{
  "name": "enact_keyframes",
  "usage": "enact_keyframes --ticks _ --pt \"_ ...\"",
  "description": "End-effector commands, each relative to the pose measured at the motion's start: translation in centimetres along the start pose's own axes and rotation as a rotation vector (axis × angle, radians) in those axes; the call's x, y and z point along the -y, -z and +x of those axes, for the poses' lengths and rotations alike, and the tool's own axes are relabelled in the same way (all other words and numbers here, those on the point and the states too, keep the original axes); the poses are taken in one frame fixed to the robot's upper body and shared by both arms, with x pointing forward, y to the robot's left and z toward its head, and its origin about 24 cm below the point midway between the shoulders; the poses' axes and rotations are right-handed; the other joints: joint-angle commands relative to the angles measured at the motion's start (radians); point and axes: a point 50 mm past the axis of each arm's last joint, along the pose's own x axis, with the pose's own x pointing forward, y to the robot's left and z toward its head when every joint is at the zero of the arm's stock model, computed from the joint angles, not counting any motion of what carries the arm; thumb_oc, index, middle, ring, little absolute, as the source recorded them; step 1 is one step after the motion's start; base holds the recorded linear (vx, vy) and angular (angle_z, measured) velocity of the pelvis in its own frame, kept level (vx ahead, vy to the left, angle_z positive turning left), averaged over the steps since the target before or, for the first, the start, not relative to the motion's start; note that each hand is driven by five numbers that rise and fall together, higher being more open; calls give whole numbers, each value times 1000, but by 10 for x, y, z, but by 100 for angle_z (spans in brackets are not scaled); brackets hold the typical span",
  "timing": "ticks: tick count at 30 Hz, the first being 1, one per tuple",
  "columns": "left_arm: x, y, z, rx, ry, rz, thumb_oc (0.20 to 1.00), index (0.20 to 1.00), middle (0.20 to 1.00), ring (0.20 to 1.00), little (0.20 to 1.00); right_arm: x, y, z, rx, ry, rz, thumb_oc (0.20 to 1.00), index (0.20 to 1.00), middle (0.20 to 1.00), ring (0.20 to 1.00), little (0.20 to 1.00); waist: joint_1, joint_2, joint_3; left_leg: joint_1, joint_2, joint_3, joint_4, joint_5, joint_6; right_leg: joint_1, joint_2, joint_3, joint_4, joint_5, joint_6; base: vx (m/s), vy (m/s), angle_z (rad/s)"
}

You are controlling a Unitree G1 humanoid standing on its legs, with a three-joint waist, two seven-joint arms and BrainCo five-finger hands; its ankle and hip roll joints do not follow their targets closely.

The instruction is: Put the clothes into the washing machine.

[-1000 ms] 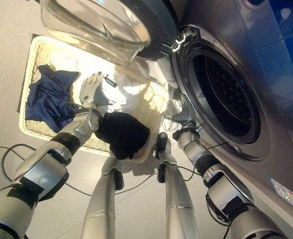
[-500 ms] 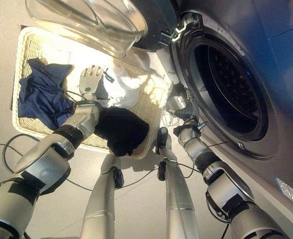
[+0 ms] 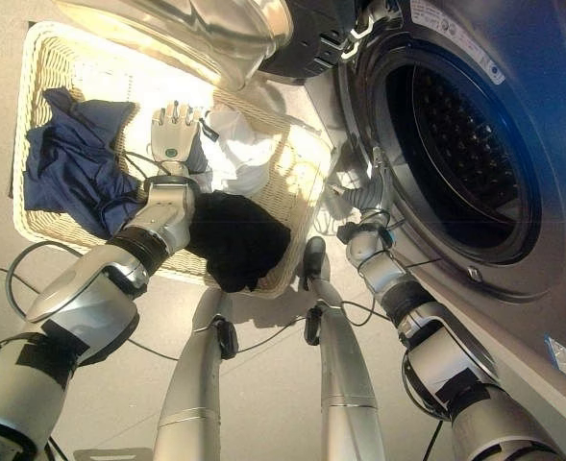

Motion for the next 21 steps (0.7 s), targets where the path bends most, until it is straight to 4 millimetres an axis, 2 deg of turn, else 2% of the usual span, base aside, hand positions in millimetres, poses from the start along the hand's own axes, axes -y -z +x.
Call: enact_keyframes --ticks 1,17,21 --pt "45 40 -18 -144 343 21 200 200 200 200 200 10 -7 3 21 79 80 1000 1000 1000 1000 1000 -23 -4 -5 -2 -25 33 28 -35 -75 28 18 17 -168 173 144 0 0 0" --pt "56 48 -25 -144 360 -40 200 200 200 200 200 12 3 -4 -10 86 96 1000 1000 1000 1000 1000 -16 -1 -5 97 -23 56 15 -45 -71 112 17 -1 -160 157 145 0 0 0" --pt "62 48 -30 -169 363 -186 200 200 200 200 200 13 8 -7 -22 90 97 1000 1000 1000 1000 1000 -10 7 -5 140 -28 60 13 -47 -69 151 20 -6 -144 142 142 0 0 0"
